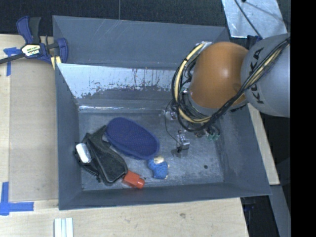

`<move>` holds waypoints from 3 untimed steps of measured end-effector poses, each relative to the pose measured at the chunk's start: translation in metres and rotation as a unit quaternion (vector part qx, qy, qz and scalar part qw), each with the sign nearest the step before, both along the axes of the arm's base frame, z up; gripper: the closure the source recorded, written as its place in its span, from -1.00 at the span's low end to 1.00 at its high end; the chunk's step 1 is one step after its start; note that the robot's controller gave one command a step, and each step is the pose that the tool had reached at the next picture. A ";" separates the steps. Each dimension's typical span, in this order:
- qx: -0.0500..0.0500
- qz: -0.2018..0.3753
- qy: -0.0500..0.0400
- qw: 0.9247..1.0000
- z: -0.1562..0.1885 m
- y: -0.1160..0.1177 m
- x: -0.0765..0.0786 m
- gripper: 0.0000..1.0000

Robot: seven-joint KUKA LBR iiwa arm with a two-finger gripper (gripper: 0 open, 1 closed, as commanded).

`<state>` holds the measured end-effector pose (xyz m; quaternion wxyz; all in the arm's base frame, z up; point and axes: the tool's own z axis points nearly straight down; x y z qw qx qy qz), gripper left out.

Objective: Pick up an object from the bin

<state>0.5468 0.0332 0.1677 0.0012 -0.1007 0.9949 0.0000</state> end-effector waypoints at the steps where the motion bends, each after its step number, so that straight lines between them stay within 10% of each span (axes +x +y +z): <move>1: -0.001 0.166 -0.003 0.986 -0.095 0.005 -0.028 -1.00; 2: -0.002 0.312 -0.001 0.950 -0.091 0.008 -0.050 -1.00; 3: -0.002 0.541 -0.004 0.841 -0.096 0.009 -0.045 -1.00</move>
Offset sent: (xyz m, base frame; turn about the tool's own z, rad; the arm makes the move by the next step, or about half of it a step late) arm -0.0300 0.0055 -0.0957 -0.3351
